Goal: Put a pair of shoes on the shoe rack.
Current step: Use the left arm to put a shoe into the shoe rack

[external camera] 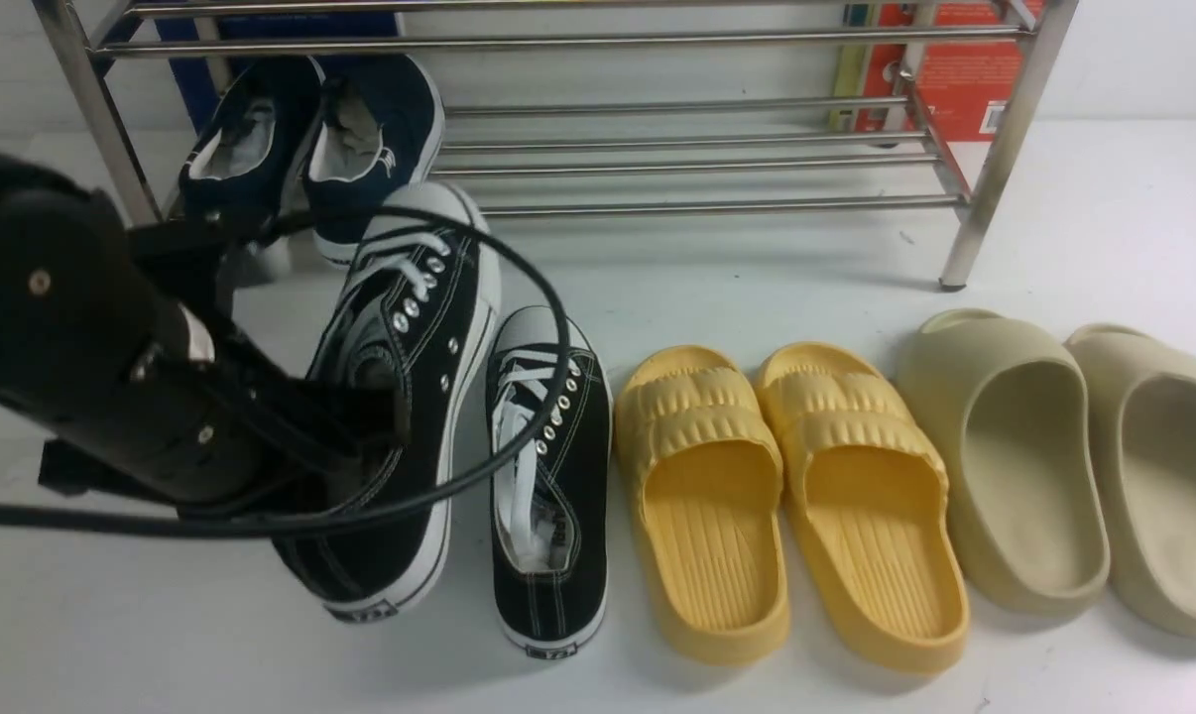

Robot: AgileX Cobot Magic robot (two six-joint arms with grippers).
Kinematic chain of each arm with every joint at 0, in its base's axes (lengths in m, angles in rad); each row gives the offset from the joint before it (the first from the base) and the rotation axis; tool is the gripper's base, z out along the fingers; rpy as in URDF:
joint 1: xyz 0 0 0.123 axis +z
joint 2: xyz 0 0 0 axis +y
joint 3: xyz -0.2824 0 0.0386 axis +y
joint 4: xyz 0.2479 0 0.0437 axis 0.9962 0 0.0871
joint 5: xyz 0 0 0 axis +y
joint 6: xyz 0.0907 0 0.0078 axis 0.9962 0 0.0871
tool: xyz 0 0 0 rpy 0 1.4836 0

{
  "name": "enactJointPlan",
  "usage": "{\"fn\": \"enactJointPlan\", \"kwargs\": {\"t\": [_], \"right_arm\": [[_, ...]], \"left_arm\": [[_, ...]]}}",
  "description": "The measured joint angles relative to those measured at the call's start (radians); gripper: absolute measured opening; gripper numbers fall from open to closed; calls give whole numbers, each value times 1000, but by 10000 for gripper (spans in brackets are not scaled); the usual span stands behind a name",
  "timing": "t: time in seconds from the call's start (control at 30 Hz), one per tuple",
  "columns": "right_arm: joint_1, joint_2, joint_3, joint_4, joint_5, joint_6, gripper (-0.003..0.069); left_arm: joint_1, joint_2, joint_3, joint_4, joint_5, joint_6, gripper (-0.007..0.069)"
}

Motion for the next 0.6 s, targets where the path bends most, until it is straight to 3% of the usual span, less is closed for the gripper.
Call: {"fn": "enactJointPlan", "kwargs": {"t": [0.4, 0.6], "right_arm": [[0, 0, 0, 0, 0, 0, 239], [0, 0, 0, 0, 0, 0, 239]], "left_arm": [[0, 371, -342, -7, -26, 49, -13], [0, 608, -625, 21, -39, 47, -13]]}}
